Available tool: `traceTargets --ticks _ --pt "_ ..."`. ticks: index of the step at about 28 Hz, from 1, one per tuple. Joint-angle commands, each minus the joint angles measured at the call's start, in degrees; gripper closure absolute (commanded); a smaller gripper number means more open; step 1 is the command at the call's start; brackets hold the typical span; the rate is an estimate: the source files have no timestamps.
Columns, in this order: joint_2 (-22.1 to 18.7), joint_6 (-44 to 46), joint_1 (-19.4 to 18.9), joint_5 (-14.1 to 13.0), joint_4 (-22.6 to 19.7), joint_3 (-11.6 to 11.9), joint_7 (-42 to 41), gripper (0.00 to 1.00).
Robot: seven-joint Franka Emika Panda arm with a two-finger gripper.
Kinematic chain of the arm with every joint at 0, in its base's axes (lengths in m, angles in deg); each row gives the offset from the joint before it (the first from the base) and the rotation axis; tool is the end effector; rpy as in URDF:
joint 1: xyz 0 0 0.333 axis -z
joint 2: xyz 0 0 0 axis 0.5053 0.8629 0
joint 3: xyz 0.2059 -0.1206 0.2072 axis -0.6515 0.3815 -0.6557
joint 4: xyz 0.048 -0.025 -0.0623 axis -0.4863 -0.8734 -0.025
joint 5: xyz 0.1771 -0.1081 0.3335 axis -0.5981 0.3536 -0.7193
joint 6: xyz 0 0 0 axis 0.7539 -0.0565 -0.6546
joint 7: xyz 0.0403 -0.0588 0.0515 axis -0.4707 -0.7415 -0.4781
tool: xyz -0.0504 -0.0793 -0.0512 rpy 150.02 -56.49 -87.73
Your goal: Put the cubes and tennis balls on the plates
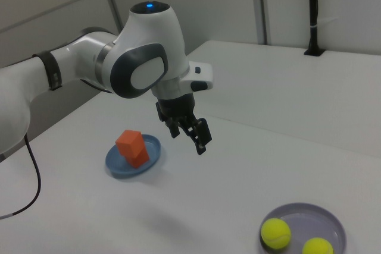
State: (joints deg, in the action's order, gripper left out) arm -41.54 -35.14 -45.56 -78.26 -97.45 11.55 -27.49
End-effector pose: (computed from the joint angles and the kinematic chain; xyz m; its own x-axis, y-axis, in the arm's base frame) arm 0.6060 0.0729 0.5513 0.9972 0.0340 0.0662 0.0393 -0.9960 -0.0802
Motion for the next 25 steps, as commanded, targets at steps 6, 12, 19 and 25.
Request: traceTargets --ticks 6,12,19,25 --pt "-1.9 0.5 0.4 0.4 -1.4 -0.3 2.4 0.0" --pt "-1.9 0.6 0.4 0.4 -1.4 -0.3 2.9 0.0" --pt "-2.2 0.6 0.4 0.4 -1.4 -0.3 2.5 0.0" --pt "-2.8 0.6 0.4 0.4 -1.6 -0.3 2.4 0.0"
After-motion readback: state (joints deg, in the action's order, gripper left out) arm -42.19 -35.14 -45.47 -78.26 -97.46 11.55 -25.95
